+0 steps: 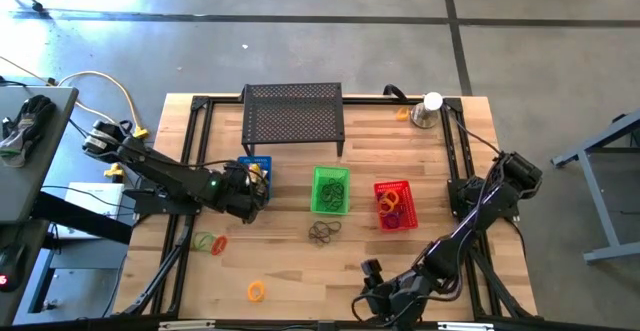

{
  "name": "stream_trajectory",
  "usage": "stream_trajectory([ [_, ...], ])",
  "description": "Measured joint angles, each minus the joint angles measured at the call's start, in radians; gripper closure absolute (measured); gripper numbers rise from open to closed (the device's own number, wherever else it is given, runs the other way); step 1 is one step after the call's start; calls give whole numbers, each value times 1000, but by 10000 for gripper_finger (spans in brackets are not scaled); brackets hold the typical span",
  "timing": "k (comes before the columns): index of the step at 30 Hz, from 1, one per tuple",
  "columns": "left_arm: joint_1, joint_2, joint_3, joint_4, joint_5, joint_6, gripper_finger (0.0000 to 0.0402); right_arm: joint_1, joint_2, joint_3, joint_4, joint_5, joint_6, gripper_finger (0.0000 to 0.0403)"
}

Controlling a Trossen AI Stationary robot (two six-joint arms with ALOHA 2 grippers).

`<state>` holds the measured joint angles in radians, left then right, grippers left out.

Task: Pick & Place Office Desk Supplies
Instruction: Put the crayon box into the blue bin, then put the orange spring keychain into the red bin

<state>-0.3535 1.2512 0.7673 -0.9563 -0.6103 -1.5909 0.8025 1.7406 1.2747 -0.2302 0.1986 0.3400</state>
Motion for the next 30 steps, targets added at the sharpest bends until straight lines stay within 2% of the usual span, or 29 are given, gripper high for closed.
stream_trajectory([
  [5,0,-6,6,1,-14,15,139,14,24,0,0,-25,-12,179],
  [9,-5,-35,40,0,-68,61,135,11,25,0,4,-48,1,179],
  [12,-23,-58,79,-1,-64,139,134,8,25,0,10,-48,1,179],
  [15,-58,-65,121,9,-4,292,134,9,25,0,19,-47,1,179],
  [18,-114,-65,131,65,126,488,134,7,25,0,54,-39,3,179],
  [20,-151,-63,130,78,215,510,134,1,30,0,86,-36,3,179],
  [24,-236,-62,130,79,280,325,134,-4,50,0,168,-33,-1,179],
  [30,-374,-58,122,27,248,-49,134,-16,107,0,315,-39,38,179],
])
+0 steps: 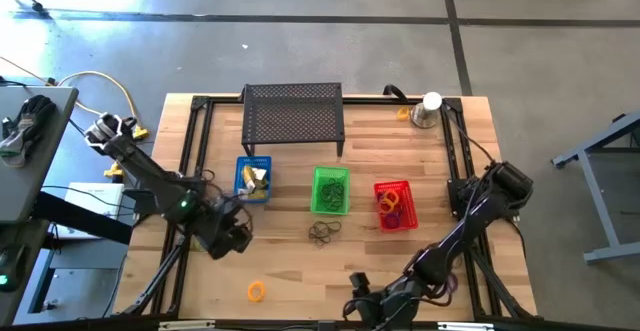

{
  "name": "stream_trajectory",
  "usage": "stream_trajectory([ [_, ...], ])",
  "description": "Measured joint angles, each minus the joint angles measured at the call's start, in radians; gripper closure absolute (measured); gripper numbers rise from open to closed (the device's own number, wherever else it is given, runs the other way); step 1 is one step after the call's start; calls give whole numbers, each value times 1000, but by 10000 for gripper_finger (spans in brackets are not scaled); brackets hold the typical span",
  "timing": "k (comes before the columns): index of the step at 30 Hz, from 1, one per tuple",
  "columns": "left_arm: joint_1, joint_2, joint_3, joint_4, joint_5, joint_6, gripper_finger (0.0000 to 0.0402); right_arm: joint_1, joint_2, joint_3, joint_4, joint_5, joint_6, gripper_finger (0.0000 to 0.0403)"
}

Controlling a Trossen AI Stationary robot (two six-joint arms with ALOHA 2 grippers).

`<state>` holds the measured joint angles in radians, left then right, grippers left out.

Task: Pick & Place Office Desk Supplies
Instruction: Put the orange spring keychain into the red bin

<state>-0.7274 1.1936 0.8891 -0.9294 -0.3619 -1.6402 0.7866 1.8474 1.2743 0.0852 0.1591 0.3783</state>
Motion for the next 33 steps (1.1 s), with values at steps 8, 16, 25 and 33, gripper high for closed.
stream_trajectory([
  [8,-96,72,-17,-20,69,-300,134,-17,70,0,145,-30,17,179],
  [16,-103,172,-18,-13,245,-164,134,-16,103,-1,264,-41,28,179],
  [25,-103,218,-18,9,299,-111,134,-15,103,0,253,-58,45,179],
  [33,-123,228,-26,-104,348,-218,134,-24,103,0,257,-62,-5,179],
])
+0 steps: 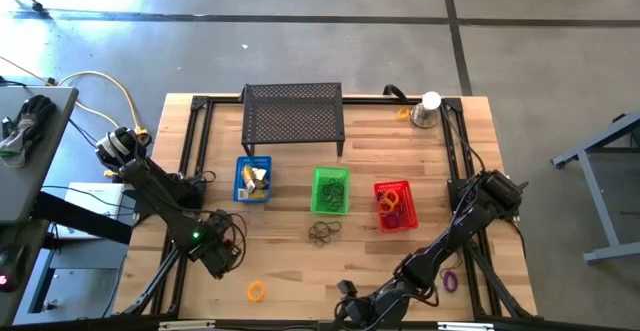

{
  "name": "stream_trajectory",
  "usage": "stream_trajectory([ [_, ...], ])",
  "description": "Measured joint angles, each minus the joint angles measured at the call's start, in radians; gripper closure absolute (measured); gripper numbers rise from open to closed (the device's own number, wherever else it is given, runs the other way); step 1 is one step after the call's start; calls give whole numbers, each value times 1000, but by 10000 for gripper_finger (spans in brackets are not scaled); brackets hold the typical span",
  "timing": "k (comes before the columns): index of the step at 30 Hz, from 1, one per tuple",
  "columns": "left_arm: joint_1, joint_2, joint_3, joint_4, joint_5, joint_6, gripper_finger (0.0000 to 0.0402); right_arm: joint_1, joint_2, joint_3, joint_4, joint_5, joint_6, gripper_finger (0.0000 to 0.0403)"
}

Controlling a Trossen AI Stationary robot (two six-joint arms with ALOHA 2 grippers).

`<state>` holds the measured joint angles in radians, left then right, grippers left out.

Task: Pick & Place Office Desk Supplies
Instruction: Put the orange spring keychain into the red bin

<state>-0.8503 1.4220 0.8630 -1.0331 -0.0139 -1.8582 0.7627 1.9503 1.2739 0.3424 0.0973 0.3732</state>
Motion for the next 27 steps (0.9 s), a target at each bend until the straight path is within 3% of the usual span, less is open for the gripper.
stream_trajectory([
  [8,54,0,-43,43,35,166,140,-31,0,0,7,-6,-64,179],
  [15,109,0,-50,73,56,266,141,-68,0,0,6,-72,-59,179],
  [27,112,-5,-188,255,77,290,141,-78,0,0,-2,-76,-83,179],
])
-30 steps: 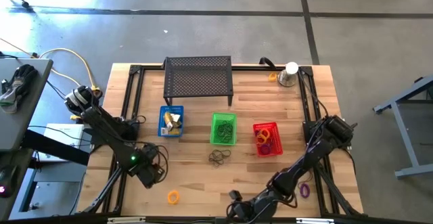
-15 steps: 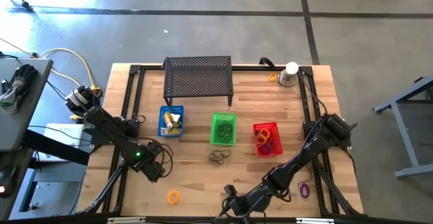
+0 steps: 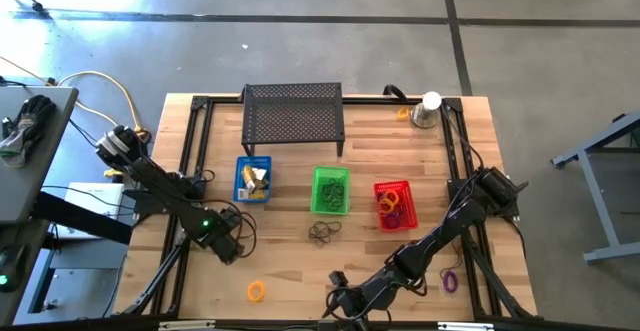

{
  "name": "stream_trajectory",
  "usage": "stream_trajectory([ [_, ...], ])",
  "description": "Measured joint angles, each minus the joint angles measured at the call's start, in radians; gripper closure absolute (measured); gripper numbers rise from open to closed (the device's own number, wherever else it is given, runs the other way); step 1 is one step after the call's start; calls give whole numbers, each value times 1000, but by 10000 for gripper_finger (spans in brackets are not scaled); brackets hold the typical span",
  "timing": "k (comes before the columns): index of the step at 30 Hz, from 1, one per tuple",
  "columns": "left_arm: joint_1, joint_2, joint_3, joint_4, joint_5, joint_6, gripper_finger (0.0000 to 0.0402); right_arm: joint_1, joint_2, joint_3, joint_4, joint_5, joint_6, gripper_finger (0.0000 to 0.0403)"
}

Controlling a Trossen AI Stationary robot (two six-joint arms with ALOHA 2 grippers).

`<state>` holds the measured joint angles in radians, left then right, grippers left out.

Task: Pick & Place Office Desk Supplies
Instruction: Put the orange spring keychain into the red bin

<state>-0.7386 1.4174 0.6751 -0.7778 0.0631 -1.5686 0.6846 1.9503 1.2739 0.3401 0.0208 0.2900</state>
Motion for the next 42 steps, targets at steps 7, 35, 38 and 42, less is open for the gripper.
stream_trajectory([
  [7,0,1,-7,11,11,-23,144,-7,0,0,-2,2,-27,179],
  [35,-7,-39,79,542,-277,474,376,-13,-1,0,-101,42,26,179],
  [38,15,-21,85,828,-317,677,376,-19,-1,0,-136,98,53,179],
  [42,36,44,80,1059,-398,851,376,-35,-1,0,-174,203,102,179],
])
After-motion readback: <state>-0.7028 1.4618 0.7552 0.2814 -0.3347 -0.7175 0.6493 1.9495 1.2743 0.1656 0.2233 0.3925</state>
